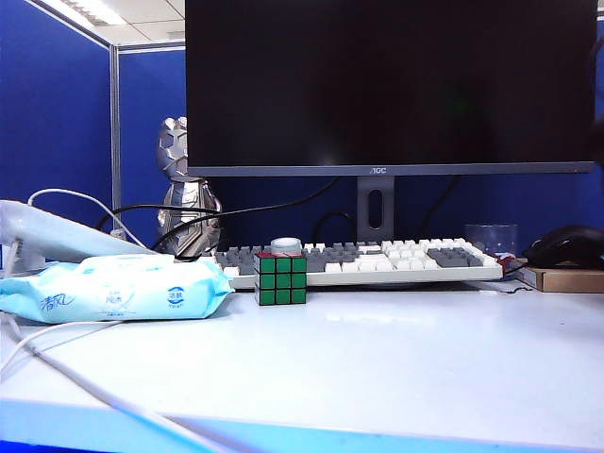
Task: Use the wet wipes on the table to wipe the cherry juice off the table, then put the wipes back on the table.
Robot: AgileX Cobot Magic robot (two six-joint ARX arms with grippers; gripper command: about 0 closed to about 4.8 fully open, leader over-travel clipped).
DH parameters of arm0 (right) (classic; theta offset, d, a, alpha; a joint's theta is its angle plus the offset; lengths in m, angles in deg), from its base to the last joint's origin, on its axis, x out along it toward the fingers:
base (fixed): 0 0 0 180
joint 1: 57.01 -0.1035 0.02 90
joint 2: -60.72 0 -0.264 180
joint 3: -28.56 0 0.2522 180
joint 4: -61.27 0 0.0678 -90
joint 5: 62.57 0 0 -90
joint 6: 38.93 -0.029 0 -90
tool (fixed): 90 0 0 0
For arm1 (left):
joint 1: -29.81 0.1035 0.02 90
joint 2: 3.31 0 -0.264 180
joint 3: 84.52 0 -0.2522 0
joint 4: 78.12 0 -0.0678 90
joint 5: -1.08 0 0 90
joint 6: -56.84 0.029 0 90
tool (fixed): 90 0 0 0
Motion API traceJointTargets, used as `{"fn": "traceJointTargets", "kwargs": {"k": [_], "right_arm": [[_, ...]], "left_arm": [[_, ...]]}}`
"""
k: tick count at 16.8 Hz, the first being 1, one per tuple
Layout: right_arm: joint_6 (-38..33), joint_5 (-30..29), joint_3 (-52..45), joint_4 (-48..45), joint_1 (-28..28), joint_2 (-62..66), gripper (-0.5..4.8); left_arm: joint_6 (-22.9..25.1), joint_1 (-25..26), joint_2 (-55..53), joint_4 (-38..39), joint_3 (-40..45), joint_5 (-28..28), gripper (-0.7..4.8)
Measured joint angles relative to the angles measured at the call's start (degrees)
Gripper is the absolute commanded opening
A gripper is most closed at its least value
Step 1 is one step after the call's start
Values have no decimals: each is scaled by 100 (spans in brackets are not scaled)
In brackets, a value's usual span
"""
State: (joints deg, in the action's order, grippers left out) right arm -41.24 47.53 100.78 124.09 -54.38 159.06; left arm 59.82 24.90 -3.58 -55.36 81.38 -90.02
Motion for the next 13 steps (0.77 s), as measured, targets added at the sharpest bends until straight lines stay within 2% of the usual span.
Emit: {"fn": "traceJointTargets", "kwargs": {"k": [3,6,8,9,11,13], "right_arm": [[4,450,-48,208,321,46,-1],[125,-52,-22,334,446,28,-1],[236,-723,-9,485,76,-13,-1],[319,-1281,4,516,-153,-42,-1],[527,-2035,59,527,-503,-35,-1],[1060,-4000,44,225,-1117,90,-1]], "left_arm": [[0,0,0,0,0,0,23],[0,0,0,2,0,0,23],[0,0,0,0,0,0,23],[-2,0,0,0,0,-2,23],[0,0,0,2,0,0,23],[0,0,0,0,0,0,23]]}}
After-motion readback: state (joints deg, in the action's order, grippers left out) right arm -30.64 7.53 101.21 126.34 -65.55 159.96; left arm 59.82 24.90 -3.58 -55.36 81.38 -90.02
